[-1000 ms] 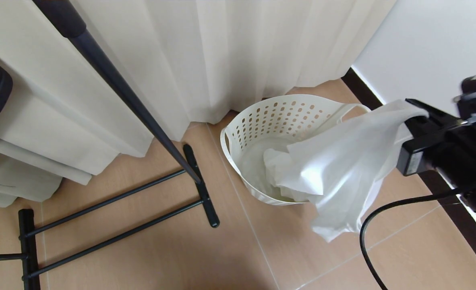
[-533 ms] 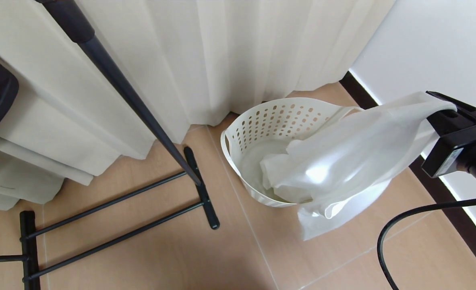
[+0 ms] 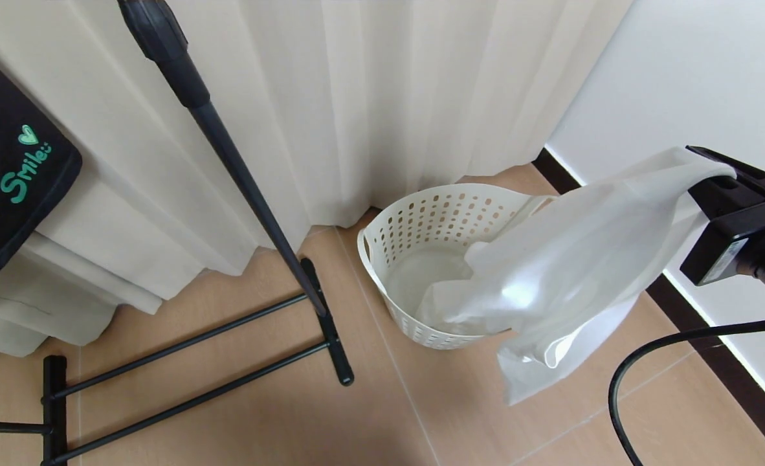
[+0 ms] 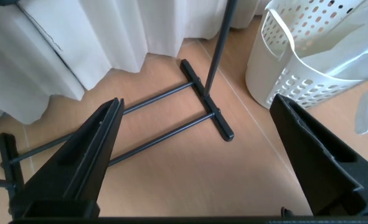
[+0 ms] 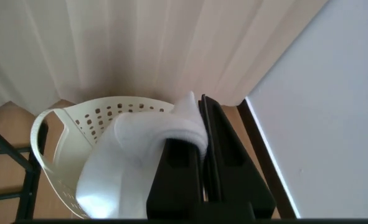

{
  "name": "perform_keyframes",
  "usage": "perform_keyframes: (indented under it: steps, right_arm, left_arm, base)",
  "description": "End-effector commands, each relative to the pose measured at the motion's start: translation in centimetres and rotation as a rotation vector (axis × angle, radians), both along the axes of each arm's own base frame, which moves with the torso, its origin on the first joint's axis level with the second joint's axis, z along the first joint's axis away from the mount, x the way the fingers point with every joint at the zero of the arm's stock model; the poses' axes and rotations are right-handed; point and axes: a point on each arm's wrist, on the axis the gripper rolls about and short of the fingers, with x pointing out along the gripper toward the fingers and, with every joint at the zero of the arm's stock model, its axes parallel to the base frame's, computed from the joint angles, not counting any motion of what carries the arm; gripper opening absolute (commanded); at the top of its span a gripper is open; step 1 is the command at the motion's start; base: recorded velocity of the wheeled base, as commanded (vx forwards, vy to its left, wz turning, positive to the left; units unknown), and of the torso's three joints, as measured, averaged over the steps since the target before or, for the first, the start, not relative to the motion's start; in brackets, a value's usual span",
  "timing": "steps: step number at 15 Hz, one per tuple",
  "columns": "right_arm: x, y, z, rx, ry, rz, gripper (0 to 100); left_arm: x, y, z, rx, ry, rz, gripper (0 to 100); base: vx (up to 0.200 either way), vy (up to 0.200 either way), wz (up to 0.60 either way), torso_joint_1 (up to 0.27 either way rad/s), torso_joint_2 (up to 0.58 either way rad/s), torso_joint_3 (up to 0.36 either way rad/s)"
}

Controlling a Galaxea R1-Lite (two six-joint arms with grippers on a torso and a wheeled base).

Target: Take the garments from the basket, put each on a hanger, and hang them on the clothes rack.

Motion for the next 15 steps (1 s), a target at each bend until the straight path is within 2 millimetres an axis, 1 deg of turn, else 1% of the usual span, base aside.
perform_keyframes:
  steps: [1,2,4,9,15]
  right_arm:
    - [0.42,-0.32,-0.19,-0.014,0.007,-0.012,0]
    - [0.78,-0.67,-0.31,-0.033,0.022,-0.028,0]
    - [0.82,-0.75,-0.41,-0.045,0.029,-0.021,0]
    - [0.82,-0.75,-0.41,-0.043,0.029,-0.019,0]
    - [0.81,-0.75,-0.50,-0.046,0.031,-0.017,0]
  left_arm:
    - [0.01,0.00,0.01,0.000,0.001,0.001,100]
    - [0.01,0.00,0.01,0.000,0.001,0.000,100]
    - [0.01,0.00,0.01,0.000,0.001,0.000,100]
    - [0.01,0.00,0.01,0.000,0.001,0.000,100]
    - [0.01,0.00,0.01,-0.002,0.001,0.001,100]
  base:
    - [0.000,0.000,0.00,-0.007,0.01,0.198]
    - [0.000,0.000,0.00,0.002,-0.12,0.041]
    - [0.000,0.000,0.00,0.005,-0.31,-0.103]
    - [0.000,0.000,0.00,0.021,-0.42,-0.183]
    - [0.000,0.000,0.00,0.108,-0.47,-0.169]
